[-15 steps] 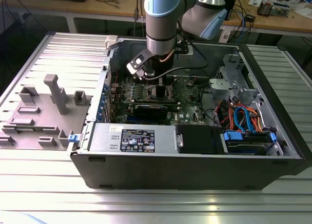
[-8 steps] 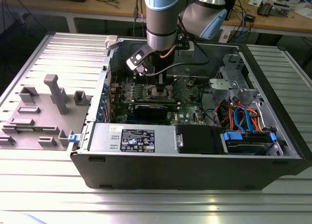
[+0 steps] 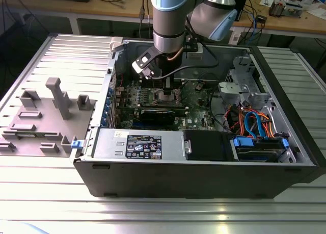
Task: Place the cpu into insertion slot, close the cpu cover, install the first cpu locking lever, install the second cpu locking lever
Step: 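Place the cpu into insertion slot, then close the cpu cover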
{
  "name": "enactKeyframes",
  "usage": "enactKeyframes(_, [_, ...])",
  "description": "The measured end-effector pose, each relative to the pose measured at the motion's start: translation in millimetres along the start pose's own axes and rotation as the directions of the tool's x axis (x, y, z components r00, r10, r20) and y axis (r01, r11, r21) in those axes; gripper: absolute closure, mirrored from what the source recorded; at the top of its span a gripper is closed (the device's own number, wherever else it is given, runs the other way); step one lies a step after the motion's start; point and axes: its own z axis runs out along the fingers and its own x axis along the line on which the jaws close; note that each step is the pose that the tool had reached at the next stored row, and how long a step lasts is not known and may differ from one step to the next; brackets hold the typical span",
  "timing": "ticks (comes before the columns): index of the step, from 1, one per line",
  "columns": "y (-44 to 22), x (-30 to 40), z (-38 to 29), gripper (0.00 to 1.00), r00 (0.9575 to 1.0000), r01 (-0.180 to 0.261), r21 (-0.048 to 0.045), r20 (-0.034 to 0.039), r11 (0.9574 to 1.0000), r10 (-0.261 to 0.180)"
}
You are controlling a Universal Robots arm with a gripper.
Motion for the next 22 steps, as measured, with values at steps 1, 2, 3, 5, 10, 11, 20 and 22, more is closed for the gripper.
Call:
enactKeyframes(1, [0.0,0.0,0.0,0.89,1.0000,0.000,0.0000,0.0000,1.0000,0.000])
enactKeyframes(2, [0.0,0.0,0.0,0.89,1.0000,0.000,0.0025,0.0000,1.0000,0.000])
enactKeyframes(3, [0.0,0.0,0.0,0.89,1.0000,-0.001,0.0051,0.0001,1.0000,0.001])
enactKeyframes(5, [0.1,0.0,-0.1,0.89,1.0000,-0.001,0.0049,-0.0002,1.0000,0.001])
enactKeyframes(10, [0.3,0.2,-3.3,0.89,1.0000,-0.001,0.0052,0.0000,1.0000,0.001])
enactKeyframes(11, [0.3,0.2,-3.6,0.89,1.0000,-0.001,0.0052,0.0000,1.0000,0.001])
enactKeyframes(20, [0.7,0.6,-9.4,0.89,1.0000,-0.001,0.0052,0.0000,1.0000,0.001])
enactKeyframes(22, [0.7,0.6,-10.3,0.89,1.0000,-0.001,0.0053,0.0001,1.0000,0.001])
